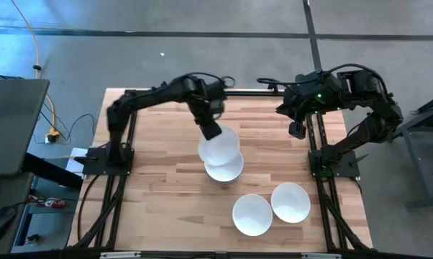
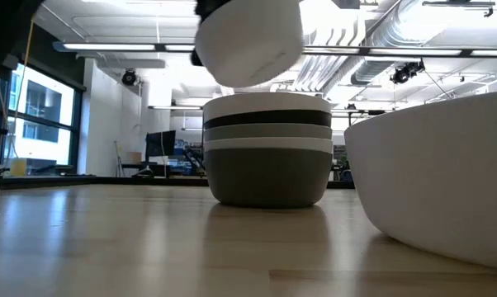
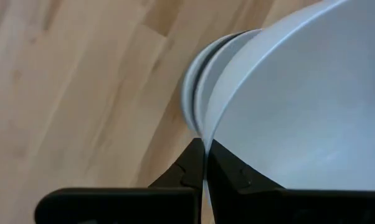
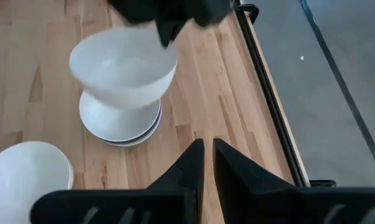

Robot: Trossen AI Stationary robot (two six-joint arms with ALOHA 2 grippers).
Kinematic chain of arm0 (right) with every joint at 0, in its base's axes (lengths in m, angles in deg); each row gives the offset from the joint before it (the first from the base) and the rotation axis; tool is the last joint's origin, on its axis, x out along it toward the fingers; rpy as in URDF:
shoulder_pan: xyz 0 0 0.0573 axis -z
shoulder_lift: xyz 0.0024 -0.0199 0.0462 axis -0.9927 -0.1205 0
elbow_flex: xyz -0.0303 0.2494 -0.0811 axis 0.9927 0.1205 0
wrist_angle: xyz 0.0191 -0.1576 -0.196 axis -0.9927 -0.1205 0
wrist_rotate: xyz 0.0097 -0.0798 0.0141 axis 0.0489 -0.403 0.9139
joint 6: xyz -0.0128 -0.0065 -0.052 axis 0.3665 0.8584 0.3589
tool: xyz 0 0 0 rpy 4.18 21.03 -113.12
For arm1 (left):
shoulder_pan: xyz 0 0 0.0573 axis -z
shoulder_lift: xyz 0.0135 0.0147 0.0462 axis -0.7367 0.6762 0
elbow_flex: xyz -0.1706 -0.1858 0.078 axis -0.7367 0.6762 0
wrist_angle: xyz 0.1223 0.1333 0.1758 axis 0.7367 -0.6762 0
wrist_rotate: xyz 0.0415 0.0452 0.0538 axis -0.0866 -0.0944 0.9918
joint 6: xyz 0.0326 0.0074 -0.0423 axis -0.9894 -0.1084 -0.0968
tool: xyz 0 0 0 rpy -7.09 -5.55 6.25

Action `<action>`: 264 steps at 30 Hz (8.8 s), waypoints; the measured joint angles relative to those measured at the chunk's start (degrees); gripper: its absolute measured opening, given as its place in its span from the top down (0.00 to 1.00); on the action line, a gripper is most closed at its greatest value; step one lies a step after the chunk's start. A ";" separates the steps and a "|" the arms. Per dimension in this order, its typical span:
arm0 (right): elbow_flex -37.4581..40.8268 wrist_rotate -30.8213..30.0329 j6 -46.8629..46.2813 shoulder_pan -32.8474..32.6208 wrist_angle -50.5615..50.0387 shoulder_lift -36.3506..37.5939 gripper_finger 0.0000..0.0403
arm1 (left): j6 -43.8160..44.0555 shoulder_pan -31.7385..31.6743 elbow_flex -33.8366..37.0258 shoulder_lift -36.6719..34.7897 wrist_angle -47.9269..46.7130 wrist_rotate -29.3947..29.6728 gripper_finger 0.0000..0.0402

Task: Nest bowls inside each other
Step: Stack the white bowl on top of the white bowl

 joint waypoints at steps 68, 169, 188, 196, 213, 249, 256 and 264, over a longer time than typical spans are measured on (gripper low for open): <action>0.04 -0.42 -5.80 -2.67 -0.04 3.86 0.94 | -0.15 7.90 -8.10 18.57 -6.08 7.17 1.00; 0.04 1.42 12.90 -4.36 14.61 16.19 0.94 | -3.76 27.56 -17.75 11.24 40.87 0.61 0.56; 29.16 20.51 -22.31 -4.38 -0.08 24.09 0.94 | -4.42 27.56 -17.75 11.26 37.37 0.59 0.56; 51.00 31.48 -24.23 -4.52 0.35 27.42 0.94 | -4.42 27.56 -17.75 11.26 36.39 0.59 0.56; 59.67 40.26 -14.55 -4.49 15.15 29.19 0.93 | -5.34 27.56 -17.75 11.25 36.37 0.59 0.56; 81.46 38.59 -16.63 -9.67 24.07 29.04 0.72 | -5.30 27.76 -17.75 11.26 36.46 2.34 0.56; 85.89 34.84 -25.15 -12.77 33.90 29.04 0.72 | -5.82 27.82 -17.75 11.26 36.48 5.13 0.56; 89.95 29.98 -32.82 -14.87 36.28 29.04 0.72 | -2.24 27.89 -17.75 11.26 31.79 10.79 0.56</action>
